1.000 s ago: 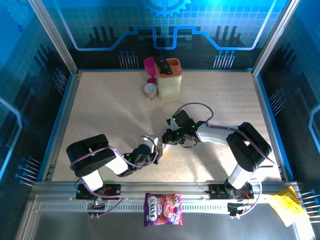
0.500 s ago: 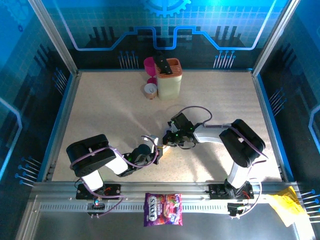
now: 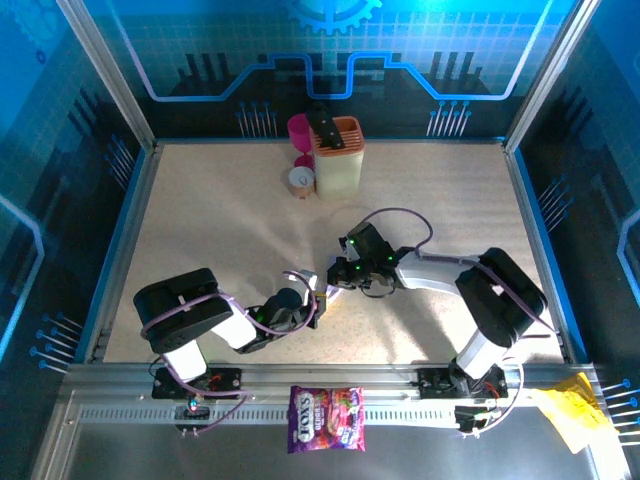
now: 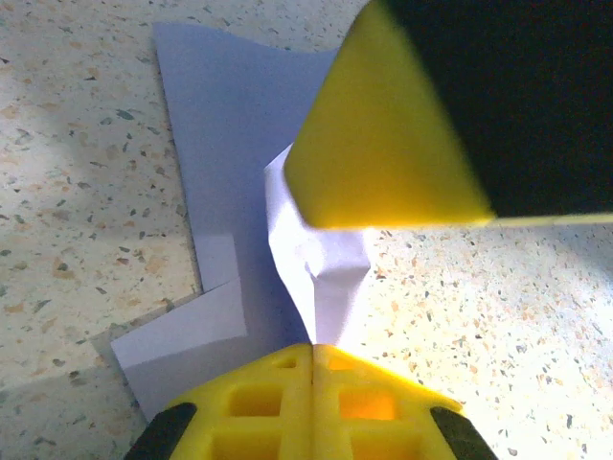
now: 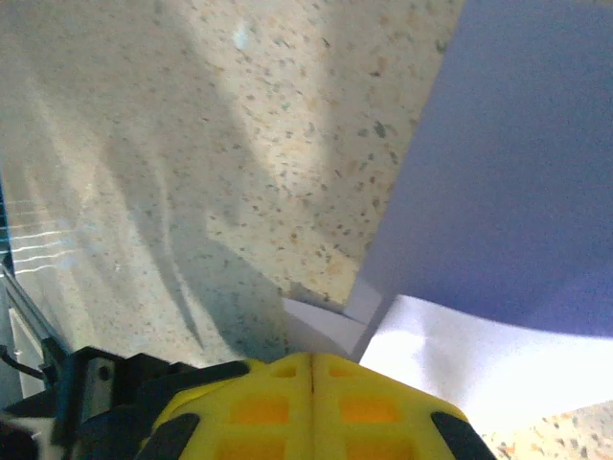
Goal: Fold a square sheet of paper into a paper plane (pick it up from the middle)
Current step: Fold the wing for the fifth time at the center of the table.
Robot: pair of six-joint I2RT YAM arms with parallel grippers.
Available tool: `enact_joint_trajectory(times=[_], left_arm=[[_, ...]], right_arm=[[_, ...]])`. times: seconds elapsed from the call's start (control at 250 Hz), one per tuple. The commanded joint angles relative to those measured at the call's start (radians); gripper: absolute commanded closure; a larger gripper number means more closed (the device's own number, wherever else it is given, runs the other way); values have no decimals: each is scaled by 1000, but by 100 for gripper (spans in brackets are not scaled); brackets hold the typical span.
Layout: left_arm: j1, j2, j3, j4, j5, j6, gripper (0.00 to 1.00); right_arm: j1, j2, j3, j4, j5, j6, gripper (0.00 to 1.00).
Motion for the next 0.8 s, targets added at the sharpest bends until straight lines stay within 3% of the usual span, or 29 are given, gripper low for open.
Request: enact_joint_trajectory(times=[0.0, 0.587, 0.795], left_arm=[[6, 31, -1, -77, 35, 6, 100], [6, 30, 0, -81, 42, 6, 100], [6, 10, -5, -81, 44, -3, 100]], right_arm=[[9, -31, -30, -19, 38, 9, 100], [35, 99, -44, 41, 50, 63, 100], [33, 110, -50, -12, 72, 85, 100]])
